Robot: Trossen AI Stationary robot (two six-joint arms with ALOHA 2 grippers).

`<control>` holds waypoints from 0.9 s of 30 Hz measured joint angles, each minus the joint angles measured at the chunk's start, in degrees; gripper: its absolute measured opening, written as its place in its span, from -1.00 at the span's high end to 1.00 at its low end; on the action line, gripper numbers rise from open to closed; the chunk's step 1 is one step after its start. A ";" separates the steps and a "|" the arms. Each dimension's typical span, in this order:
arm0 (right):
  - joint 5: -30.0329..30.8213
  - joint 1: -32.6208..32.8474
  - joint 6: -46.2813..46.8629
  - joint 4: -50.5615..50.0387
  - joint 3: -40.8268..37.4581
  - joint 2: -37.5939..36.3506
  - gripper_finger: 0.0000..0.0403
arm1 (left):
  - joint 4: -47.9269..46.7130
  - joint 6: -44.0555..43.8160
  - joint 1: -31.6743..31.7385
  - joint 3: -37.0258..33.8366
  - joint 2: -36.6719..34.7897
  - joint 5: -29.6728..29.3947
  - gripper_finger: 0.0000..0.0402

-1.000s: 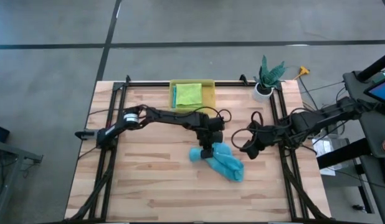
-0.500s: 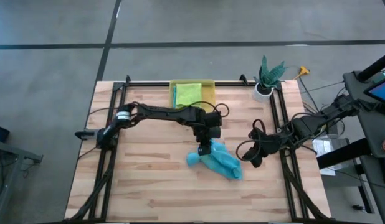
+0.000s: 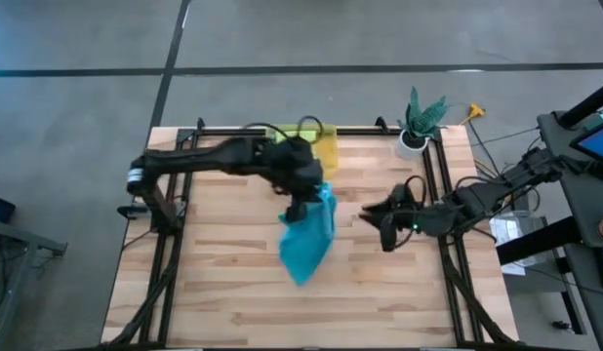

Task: Fold microfiber towels
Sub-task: Fold the blue microfiber cloth

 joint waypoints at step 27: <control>-26.77 -15.83 -23.13 43.82 4.52 22.83 -0.14 | -5.17 0.56 0.09 -0.07 -9.70 9.95 1.00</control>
